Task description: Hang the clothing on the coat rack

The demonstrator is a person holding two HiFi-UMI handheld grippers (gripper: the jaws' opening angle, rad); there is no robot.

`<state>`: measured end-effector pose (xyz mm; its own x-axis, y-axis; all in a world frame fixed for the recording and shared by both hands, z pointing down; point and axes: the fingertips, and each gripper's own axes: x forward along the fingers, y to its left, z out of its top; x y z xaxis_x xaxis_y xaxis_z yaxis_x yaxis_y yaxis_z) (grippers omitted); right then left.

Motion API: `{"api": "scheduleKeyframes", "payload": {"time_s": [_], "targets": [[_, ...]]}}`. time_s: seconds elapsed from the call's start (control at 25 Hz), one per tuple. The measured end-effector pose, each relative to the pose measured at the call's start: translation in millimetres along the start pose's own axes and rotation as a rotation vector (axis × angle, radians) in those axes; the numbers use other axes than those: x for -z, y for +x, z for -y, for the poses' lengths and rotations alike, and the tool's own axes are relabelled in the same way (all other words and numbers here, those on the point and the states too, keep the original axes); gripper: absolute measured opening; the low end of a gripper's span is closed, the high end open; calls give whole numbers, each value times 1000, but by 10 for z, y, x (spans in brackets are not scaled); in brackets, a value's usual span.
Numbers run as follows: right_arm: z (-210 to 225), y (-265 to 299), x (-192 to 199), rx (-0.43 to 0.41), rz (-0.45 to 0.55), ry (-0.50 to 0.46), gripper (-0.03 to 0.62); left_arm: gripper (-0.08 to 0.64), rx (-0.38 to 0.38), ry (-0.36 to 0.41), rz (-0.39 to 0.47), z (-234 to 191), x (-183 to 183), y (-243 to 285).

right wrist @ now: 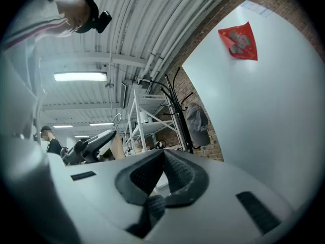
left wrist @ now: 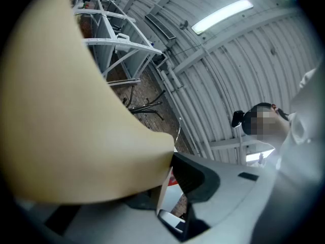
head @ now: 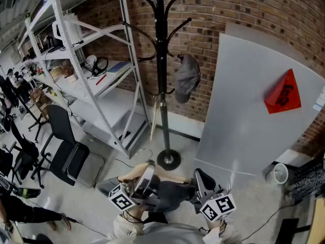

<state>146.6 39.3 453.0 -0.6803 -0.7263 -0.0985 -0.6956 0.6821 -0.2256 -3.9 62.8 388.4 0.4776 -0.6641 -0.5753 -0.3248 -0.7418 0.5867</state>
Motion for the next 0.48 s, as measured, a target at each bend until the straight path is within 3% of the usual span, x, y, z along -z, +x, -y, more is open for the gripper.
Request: {"api": "scheduleKeyframes", "payload": {"time_s": [0.48], "targets": [[-133, 1888, 208, 63, -43, -16, 23, 103, 34, -66, -60, -1354, -1220, 208]]}}
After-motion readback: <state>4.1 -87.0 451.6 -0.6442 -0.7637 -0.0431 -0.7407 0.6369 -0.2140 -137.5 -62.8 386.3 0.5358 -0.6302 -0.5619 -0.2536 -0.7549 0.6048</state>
